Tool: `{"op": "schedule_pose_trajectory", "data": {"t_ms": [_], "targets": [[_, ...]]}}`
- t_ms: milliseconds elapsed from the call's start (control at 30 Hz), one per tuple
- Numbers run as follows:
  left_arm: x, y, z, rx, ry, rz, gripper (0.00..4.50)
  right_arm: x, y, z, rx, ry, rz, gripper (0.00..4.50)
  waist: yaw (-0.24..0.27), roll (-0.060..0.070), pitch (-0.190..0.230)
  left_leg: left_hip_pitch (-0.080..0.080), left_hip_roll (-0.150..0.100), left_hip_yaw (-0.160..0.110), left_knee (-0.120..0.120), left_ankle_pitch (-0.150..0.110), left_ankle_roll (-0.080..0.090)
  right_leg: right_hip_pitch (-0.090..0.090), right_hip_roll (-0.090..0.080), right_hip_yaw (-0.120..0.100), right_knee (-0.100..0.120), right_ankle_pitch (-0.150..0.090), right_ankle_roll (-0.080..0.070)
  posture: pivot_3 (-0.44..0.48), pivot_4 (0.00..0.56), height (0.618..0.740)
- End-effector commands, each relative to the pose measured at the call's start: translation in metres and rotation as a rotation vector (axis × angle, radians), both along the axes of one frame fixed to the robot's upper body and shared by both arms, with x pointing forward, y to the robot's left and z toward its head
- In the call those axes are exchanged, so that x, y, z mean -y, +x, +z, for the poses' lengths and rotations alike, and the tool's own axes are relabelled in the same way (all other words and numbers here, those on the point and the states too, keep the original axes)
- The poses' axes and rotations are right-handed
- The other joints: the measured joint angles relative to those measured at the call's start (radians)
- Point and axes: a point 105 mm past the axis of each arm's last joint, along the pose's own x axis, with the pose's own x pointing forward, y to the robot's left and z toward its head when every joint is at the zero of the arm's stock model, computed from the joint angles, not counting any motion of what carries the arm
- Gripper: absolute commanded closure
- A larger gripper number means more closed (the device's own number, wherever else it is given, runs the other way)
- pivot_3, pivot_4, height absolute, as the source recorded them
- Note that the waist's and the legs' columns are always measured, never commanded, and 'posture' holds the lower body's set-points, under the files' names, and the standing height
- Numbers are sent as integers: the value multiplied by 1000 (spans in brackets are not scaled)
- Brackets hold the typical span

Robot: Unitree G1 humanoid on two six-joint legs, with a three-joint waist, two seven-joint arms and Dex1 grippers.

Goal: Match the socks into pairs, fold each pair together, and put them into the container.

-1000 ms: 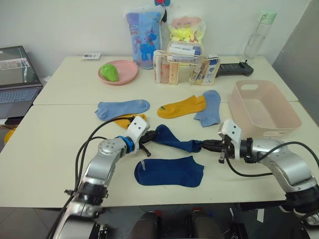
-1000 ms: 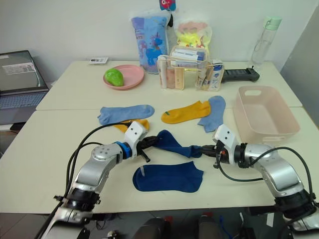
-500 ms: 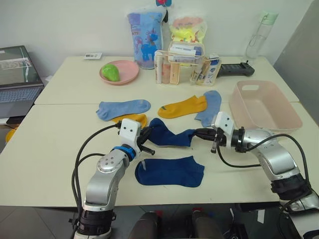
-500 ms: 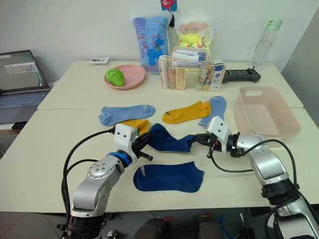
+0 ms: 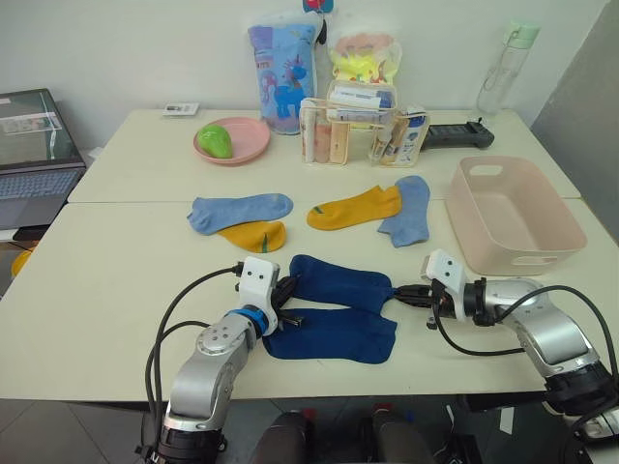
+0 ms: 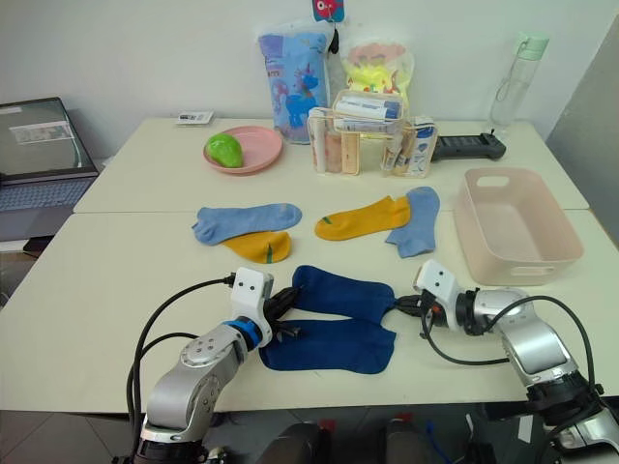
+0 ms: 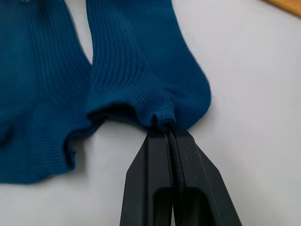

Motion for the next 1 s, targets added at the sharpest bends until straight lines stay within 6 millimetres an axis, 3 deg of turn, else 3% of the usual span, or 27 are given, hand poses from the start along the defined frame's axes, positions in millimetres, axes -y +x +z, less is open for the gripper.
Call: {"op": "schedule_pose_trajectory", "data": {"t_ms": [33, 133, 300, 333, 400, 500, 667, 800, 900, 1000], "targets": [[-4, -6, 8, 13, 5, -25, 3519, -3, -5, 21, 6, 61, 25, 4281, 1, 0, 0, 0, 0, 0, 0, 0, 0, 0, 0, 0, 0, 0, 0, 0, 150, 740], [-15, -9, 13, 18, 32, -59, 2615, 2, 0, 24, 28, 39, 4, 3495, 1, 0, 0, 0, 0, 0, 0, 0, 0, 0, 0, 0, -1, 0, 0, 0, 150, 740], [-36, -5, 29, 37, 25, -114, 1012, 9, 5, 40, -13, 110, -44, 1716, 1, 0, 0, 0, 0, 0, 0, 0, 0, 0, 0, 0, 0, 0, 0, 0, 150, 740], [-41, 1, 39, 53, -17, -131, 741, 11, 5, 47, -44, 156, -56, 1696, 3, 0, 0, 0, 0, 0, 0, 0, 0, 0, 0, 0, -1, 0, 0, 0, 150, 740], [-47, 12, 53, 89, -25, -173, 741, 15, 11, 57, -57, 217, -107, 1696, 6, 0, 0, -1, 0, -1, 0, 0, 0, 0, 0, -1, -1, 0, 0, 0, 150, 740], [-44, 28, 51, 95, 18, -222, 741, 15, 21, 59, -75, 258, -152, 1696, 7, 0, 0, 0, 0, -1, 0, 0, 0, 1, 0, -1, -2, 0, 0, 0, 150, 740], [-31, 50, 36, 82, 83, -274, 741, 11, 38, 31, -74, 126, -254, 1696, 6, 0, 0, -1, 0, -1, -1, 0, 0, 0, 0, -1, -3, 0, 0, 0, 150, 740], [-21, 51, 15, 50, 168, -335, 741, 2, 32, 15, -113, 75, -249, 1696, 4, 0, 0, -1, 0, 0, -1, 0, 0, -2, 0, 0, -2, 0, -1, 0, 150, 740], [-16, 52, 12, 60, 164, -348, 1344, 2, 27, 6, -122, 28, -233, 1696, 4, 0, 0, -1, 0, 0, -1, 0, 0, -1, 0, 0, -1, 0, -1, 0, 150, 740], [-9, 50, 17, 74, 137, -376, 2298, 0, 22, 6, -134, 41, -217, 2343, 3, 0, 0, -1, 0, 0, 0, 0, 0, -1, 0, 0, -1, 0, -1, 0, 150, 740]]}}
